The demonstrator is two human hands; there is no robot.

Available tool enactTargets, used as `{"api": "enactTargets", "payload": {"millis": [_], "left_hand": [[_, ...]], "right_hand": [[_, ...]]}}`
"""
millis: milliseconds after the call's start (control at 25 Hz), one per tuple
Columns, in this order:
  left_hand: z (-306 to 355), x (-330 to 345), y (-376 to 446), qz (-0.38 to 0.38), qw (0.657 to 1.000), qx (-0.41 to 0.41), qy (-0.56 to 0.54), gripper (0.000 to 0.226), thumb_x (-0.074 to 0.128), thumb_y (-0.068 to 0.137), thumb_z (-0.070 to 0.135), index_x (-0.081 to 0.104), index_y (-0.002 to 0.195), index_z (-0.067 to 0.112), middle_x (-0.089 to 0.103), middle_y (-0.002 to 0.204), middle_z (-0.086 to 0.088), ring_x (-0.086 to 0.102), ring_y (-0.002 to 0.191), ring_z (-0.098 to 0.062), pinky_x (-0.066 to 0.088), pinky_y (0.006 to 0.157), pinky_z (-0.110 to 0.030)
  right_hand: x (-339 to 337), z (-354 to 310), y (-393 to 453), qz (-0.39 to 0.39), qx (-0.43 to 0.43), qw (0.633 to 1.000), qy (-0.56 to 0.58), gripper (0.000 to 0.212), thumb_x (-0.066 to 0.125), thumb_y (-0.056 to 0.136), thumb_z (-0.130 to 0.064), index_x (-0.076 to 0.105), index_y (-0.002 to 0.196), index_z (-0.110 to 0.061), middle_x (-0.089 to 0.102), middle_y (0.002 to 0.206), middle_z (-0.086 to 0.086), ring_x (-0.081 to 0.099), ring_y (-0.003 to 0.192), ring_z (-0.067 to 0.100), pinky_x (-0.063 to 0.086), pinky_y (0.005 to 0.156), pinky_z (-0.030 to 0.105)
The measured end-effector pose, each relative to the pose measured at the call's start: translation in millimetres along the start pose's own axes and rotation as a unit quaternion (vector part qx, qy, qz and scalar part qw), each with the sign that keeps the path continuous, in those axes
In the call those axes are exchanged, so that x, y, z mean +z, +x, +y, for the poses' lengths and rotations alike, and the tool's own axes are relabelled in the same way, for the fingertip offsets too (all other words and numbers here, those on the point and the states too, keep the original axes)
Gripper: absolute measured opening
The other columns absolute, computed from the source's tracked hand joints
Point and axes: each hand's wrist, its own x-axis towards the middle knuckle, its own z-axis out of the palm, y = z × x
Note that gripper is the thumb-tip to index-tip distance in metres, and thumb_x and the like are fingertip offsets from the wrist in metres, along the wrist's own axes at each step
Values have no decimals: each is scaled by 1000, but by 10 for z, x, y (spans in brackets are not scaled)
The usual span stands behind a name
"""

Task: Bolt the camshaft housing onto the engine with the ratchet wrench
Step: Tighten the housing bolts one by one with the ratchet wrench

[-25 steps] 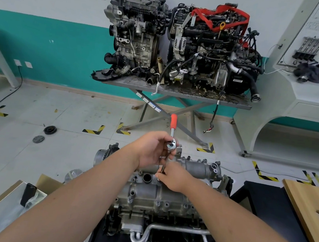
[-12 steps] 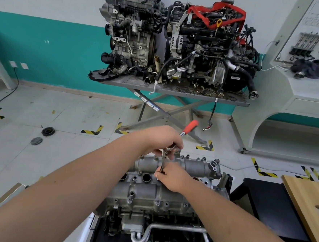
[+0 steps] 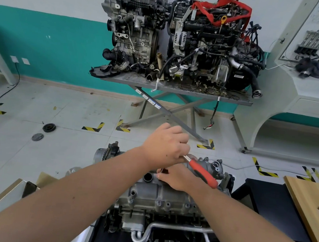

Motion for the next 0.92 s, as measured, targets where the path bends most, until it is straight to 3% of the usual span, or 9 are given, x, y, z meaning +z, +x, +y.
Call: {"api": "enactTargets", "payload": {"millis": [200,280,320,400,440,480,640,760,920], "left_hand": [[153,145,-163,74,983,-133,-105,59,41,93,63,64,74,12,62,90,-5,57,77,-26,42,68,-35],[264,165,-174,55,916,-252,-307,47,49,93,49,69,92,7,62,105,-6,61,86,-22,48,74,-30],[312,149,-103,58,819,-368,-437,38,51,91,41,71,97,9,63,107,-3,64,86,-15,50,73,-24],[377,81,93,80,524,-573,-624,35,47,96,42,74,93,21,71,98,-5,65,70,-10,50,62,-17],[369,105,111,98,436,-599,-665,44,39,102,47,73,89,22,73,92,-8,63,65,-15,49,60,-21],[344,139,90,103,396,-595,-692,53,32,105,48,71,85,19,72,87,-11,61,62,-19,48,60,-25],[171,45,55,20,359,-593,-721,53,41,104,39,65,64,13,60,60,-11,54,50,-20,45,49,-25],[39,8,49,-58,362,-602,-709,55,46,101,36,57,52,16,47,47,-7,44,39,-18,39,47,-23],[-43,-25,8,-166,403,-524,-732,61,46,95,60,49,54,14,34,40,-3,29,38,-17,32,54,-30]], "right_hand": [[8,-13,-64,34,-13,999,28,35,41,105,-17,50,137,-3,56,136,6,68,91,6,49,84,18],[-1,7,-27,34,12,998,58,35,43,104,-19,52,134,-4,60,133,10,68,90,12,54,87,29],[-19,7,-2,23,33,998,43,26,51,99,-20,59,121,-8,66,120,12,66,92,21,54,83,33],[9,-15,29,1,53,999,8,12,60,92,-22,57,82,-16,63,79,6,59,77,25,44,63,33],[20,-2,16,-5,43,999,0,24,62,92,-24,49,72,-19,55,69,2,54,71,23,38,57,31],[40,29,17,-14,36,999,4,28,62,93,-27,47,71,-19,52,68,1,51,69,21,36,56,31],[-39,72,-1,-51,17,998,27,8,64,92,-23,65,90,-16,70,94,1,62,90,15,50,82,32],[-393,15,-2,-40,64,980,184,25,58,92,-6,63,73,-22,73,77,-13,61,72,3,45,66,22],[-853,-143,72,-19,125,852,507,50,52,95,-56,64,82,-9,68,72,5,62,70,20,45,71,32]]}}
